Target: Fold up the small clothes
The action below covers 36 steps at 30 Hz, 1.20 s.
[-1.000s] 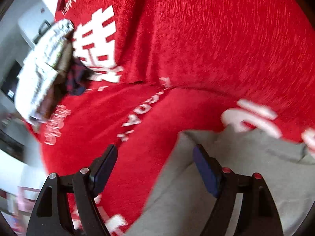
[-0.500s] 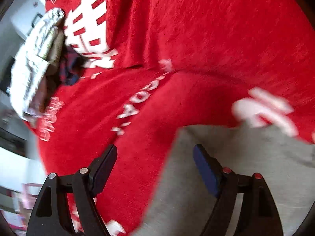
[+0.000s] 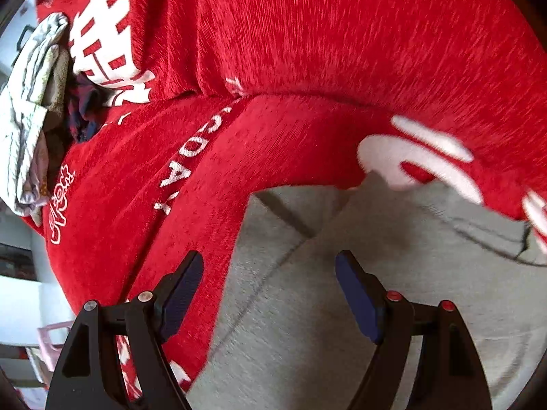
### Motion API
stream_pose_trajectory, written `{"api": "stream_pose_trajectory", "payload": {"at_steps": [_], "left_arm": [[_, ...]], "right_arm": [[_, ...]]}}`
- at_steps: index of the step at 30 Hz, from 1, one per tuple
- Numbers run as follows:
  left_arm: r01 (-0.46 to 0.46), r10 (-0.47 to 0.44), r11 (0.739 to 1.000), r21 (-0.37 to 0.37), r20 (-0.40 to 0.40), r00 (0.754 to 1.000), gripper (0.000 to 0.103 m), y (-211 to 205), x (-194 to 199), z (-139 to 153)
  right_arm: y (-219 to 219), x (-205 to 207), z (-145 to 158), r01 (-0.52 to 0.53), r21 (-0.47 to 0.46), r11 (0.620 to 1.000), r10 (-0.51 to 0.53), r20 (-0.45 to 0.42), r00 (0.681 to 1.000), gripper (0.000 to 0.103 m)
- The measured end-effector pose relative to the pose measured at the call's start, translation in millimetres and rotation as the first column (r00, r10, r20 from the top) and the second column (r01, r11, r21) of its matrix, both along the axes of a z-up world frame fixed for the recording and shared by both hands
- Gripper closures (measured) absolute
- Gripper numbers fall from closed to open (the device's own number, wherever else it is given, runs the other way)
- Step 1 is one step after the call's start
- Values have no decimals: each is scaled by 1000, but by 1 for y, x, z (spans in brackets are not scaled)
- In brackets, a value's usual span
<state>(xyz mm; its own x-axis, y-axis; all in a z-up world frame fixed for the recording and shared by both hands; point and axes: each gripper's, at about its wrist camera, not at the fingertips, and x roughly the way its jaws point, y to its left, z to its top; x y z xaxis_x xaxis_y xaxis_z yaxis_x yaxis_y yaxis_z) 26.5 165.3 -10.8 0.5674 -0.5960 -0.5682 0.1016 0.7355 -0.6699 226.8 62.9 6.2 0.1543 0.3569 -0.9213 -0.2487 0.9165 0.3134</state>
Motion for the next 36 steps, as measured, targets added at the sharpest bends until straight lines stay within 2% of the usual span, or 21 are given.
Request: {"api": "stream_pose_trajectory", "payload": {"at_steps": [3,7,10,11,12,14,15,16,17,18,19,20,22,24,27,29,31,33,35,36], "left_arm": [[-7,6,999,-31,-36,999,70,4,4,-5],[-12,11,1000,-29,-37,999,72,4,4,-3],[-9,9,1000,0,-30,1000,72,-2,5,0],[-10,11,1000,10,-33,999,72,-3,5,0],[-11,11,1000,11,-38,999,72,-3,5,0],[-21,22,1000,12,-42,999,72,-3,3,-1],[-25,26,1000,16,-41,999,70,-3,2,-1],[-33,34,999,25,-39,999,66,-2,2,-1],[-33,33,999,22,-27,999,53,-2,-1,0],[-28,28,1000,8,-14,1000,34,-2,-4,3],[-30,30,1000,0,0,1000,23,-2,-5,6],[-44,43,999,10,25,999,1,-3,-10,11],[-96,92,993,63,54,994,0,-2,-20,15],[-91,87,992,82,44,995,0,-1,-20,14],[-100,100,995,18,29,995,0,9,-18,10],[-120,120,993,6,31,992,0,14,-17,9],[-130,128,991,31,39,991,0,11,-17,8],[-131,127,987,87,56,990,0,1,-9,7],[-90,83,987,131,57,995,0,-13,0,7],[-69,62,989,130,57,996,0,-15,2,8]], "right_arm": [[11,4,-9,-2,-53,999,2,2,1000,16],[32,13,-22,-20,-230,973,16,-20,1000,14],[60,4,-30,-89,-401,912,109,25,994,15],[60,3,-30,-77,-404,911,97,28,995,15],[58,4,-29,-69,-386,920,84,22,996,17],[46,5,-24,-46,-363,931,61,30,998,31],[35,7,-19,-18,-347,938,34,37,999,48],[23,10,-16,6,-329,944,7,37,999,70],[11,13,-13,25,-281,959,-18,28,999,75],[-2,15,-9,41,-199,979,-38,18,999,78],[-13,15,-5,64,-143,988,-62,18,998,80],[-23,13,0,75,-84,994,-73,27,997,80],[-39,6,9,73,-14,997,-72,52,996,81],[-51,1,17,74,49,996,-78,66,995,81],[-70,-7,29,80,150,986,-94,91,991,81],[-86,-8,35,81,205,975,-105,108,989,81],[-85,-9,36,91,242,966,-121,115,986,81],[-89,-11,32,99,286,953,-137,115,984,81],[-94,-12,30,110,328,938,-154,110,982,81],[-96,-13,28,117,347,931,-163,106,981,81]]}}
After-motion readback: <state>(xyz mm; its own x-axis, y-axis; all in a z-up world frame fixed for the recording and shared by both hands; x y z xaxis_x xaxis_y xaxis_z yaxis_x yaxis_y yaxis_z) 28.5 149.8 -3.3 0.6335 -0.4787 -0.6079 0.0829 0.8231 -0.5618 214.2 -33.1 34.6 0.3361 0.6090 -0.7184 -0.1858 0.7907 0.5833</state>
